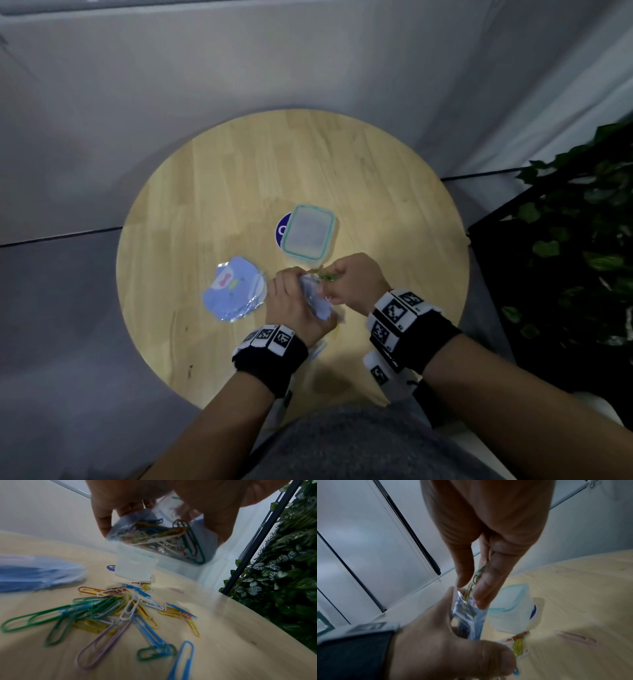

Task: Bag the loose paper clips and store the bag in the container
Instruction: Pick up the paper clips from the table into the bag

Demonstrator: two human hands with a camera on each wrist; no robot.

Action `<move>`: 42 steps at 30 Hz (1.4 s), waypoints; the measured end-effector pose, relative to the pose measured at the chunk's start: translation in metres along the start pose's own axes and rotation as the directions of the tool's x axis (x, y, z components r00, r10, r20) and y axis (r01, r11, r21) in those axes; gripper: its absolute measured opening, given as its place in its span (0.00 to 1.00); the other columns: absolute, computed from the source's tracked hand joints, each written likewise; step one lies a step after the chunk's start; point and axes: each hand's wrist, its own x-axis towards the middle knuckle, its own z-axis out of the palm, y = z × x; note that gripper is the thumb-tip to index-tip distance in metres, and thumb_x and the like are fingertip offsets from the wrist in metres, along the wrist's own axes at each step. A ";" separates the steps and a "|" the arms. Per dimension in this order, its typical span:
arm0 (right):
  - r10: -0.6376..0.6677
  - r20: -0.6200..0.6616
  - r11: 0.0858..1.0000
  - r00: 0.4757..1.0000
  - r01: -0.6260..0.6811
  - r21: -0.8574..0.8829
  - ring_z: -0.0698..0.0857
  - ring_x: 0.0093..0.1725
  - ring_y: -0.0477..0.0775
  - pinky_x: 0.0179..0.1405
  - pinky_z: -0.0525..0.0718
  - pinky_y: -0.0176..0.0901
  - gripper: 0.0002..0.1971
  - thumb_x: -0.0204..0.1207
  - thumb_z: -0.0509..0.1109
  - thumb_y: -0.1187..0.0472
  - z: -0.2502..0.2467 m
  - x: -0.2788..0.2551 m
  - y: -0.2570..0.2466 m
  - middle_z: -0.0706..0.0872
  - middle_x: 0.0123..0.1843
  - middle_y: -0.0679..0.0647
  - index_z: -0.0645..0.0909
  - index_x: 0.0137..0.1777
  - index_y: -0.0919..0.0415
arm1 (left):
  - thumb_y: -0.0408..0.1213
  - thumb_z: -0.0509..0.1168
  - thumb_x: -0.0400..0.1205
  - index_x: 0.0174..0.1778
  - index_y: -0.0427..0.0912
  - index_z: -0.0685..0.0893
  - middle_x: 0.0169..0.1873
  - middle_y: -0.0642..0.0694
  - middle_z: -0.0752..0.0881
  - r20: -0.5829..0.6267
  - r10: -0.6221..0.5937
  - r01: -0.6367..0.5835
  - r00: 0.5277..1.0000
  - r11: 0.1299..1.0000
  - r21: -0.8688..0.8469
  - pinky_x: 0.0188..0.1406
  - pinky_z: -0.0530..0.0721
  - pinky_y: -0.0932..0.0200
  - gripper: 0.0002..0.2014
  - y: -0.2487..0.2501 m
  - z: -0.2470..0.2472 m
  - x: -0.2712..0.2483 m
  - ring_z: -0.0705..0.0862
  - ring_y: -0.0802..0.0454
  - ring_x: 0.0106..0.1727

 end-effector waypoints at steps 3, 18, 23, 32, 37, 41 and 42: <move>-0.023 0.092 0.999 0.995 0.027 -0.040 0.89 0.47 0.63 0.43 0.89 0.55 0.13 0.66 0.70 0.72 -0.003 -0.005 -0.007 0.90 0.46 0.71 0.86 0.51 0.74 | 0.59 0.69 0.53 0.54 0.41 0.68 0.44 0.40 0.75 0.001 -0.008 0.008 1.000 0.999 -0.032 0.44 0.76 0.53 0.38 -0.001 0.004 0.000 0.77 0.39 0.45; 0.231 -0.051 0.865 0.972 -0.229 -0.447 0.88 0.54 0.64 0.54 0.87 0.51 0.04 0.69 0.72 0.67 -0.011 0.027 0.043 0.89 0.51 0.61 0.85 0.42 0.61 | 0.47 0.80 0.50 0.53 0.34 0.75 0.43 0.49 0.72 -0.035 -0.144 0.145 0.989 0.990 -0.002 0.48 0.73 0.60 0.39 -0.019 -0.025 -0.010 0.77 0.46 0.49; 0.164 0.074 0.848 0.984 -0.103 -0.520 0.76 0.66 0.63 0.63 0.77 0.47 0.37 0.60 0.82 0.49 0.031 0.012 0.072 0.74 0.67 0.61 0.73 0.67 0.62 | 0.47 0.82 0.51 0.59 0.36 0.71 0.50 0.40 0.75 0.010 -0.240 0.238 0.971 0.966 0.097 0.51 0.71 0.57 0.44 -0.047 -0.025 -0.023 0.75 0.40 0.52; -0.101 0.156 0.673 0.983 0.183 -0.717 0.70 0.67 0.61 0.68 0.70 0.47 0.44 0.56 0.82 0.44 0.070 0.000 0.081 0.70 0.67 0.60 0.68 0.68 0.64 | 0.57 0.75 0.51 0.60 0.34 0.72 0.50 0.39 0.76 0.046 -0.260 0.251 0.965 0.957 0.143 0.51 0.77 0.50 0.45 -0.054 -0.029 -0.039 0.77 0.38 0.52; -0.179 0.157 0.675 0.971 0.238 -0.698 0.74 0.65 0.61 0.65 0.72 0.47 0.26 0.67 0.77 0.56 0.073 -0.001 0.080 0.76 0.64 0.59 0.74 0.62 0.62 | 0.63 0.71 0.51 0.59 0.36 0.70 0.49 0.40 0.76 0.051 -0.245 0.237 0.968 0.962 0.134 0.49 0.78 0.49 0.46 -0.051 -0.028 -0.040 0.77 0.38 0.51; -0.161 0.210 0.686 0.964 0.262 -0.678 0.78 0.62 0.64 0.60 0.77 0.48 0.13 0.71 0.68 0.67 0.077 -0.002 0.076 0.79 0.60 0.62 0.79 0.57 0.64 | 0.66 0.68 0.51 0.60 0.34 0.72 0.49 0.39 0.76 0.039 -0.240 0.232 0.970 0.963 0.140 0.50 0.76 0.50 0.49 -0.049 -0.028 -0.039 0.77 0.37 0.51; -0.158 0.226 0.677 0.961 0.272 -0.684 0.79 0.61 0.65 0.58 0.78 0.49 0.12 0.72 0.66 0.69 0.079 -0.003 0.075 0.80 0.59 0.63 0.80 0.56 0.65 | 0.67 0.68 0.51 0.60 0.32 0.72 0.50 0.38 0.76 0.037 -0.240 0.233 0.970 0.962 0.142 0.50 0.76 0.50 0.50 -0.049 -0.028 -0.039 0.77 0.37 0.51</move>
